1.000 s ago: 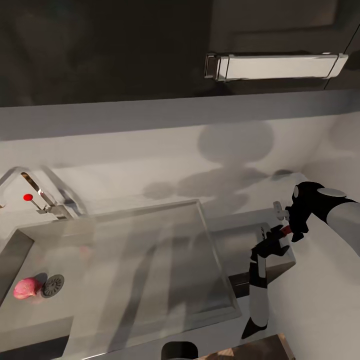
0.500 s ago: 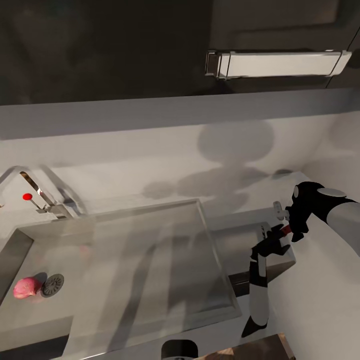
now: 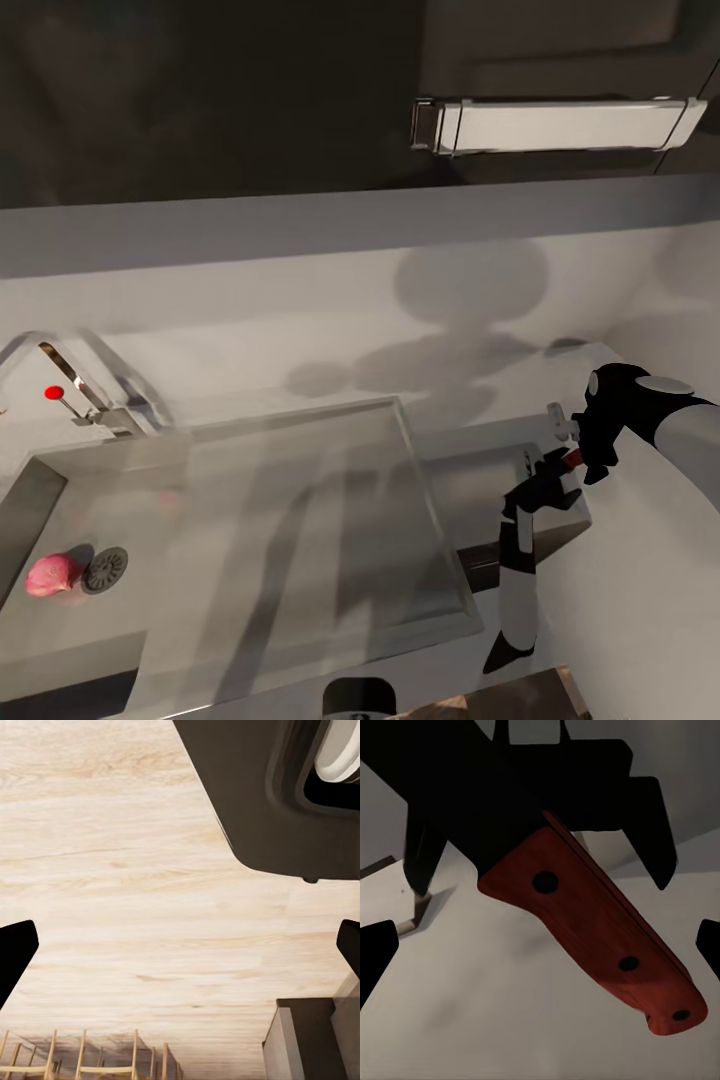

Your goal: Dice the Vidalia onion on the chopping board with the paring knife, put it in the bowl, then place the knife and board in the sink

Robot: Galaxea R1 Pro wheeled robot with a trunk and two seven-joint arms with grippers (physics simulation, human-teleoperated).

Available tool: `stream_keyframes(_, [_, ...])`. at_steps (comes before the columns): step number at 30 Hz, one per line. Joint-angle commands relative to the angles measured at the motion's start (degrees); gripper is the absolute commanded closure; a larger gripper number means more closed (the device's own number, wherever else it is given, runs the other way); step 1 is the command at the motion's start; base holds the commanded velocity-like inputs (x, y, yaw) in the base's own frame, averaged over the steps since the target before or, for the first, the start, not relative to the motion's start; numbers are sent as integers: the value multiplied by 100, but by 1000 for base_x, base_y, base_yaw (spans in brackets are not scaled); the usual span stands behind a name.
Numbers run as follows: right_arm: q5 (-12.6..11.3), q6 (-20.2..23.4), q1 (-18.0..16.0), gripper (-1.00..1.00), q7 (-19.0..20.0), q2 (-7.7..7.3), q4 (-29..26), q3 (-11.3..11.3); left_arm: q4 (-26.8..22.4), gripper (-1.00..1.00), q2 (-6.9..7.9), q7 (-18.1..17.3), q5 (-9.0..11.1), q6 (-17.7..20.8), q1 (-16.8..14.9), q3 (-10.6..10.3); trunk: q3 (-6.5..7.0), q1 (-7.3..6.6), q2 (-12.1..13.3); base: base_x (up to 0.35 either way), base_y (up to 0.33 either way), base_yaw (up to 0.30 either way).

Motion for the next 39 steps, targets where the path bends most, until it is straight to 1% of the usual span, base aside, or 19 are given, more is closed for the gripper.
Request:
stream_keyframes(1, [17, 60, 0, -100, 30, -4, -19, -13, -14, -100, -2, 12, 2, 26, 3, 39, -14, 3, -9, 0, 0, 0])
stream_keyframes(20, [10, 68, 0, -100, 22, -13, -19, -15, -14, -100, -4, 12, 2, 26, 3, 39, -33, 3, -9, 0, 0, 0])
stream_keyframes(28, [14, 73, 0, -100, 21, -13, -19, -15, -14, -100, -7, 12, 2, 26, 3, 39, -75, 3, -9, 0, 0, 0])
stream_keyframes(39, [13, 84, 0, -100, 21, -13, -19, -15, -14, -100, -9, 12, 2, 26, 3, 39, -85, 3, -9, 0, 0, -25])
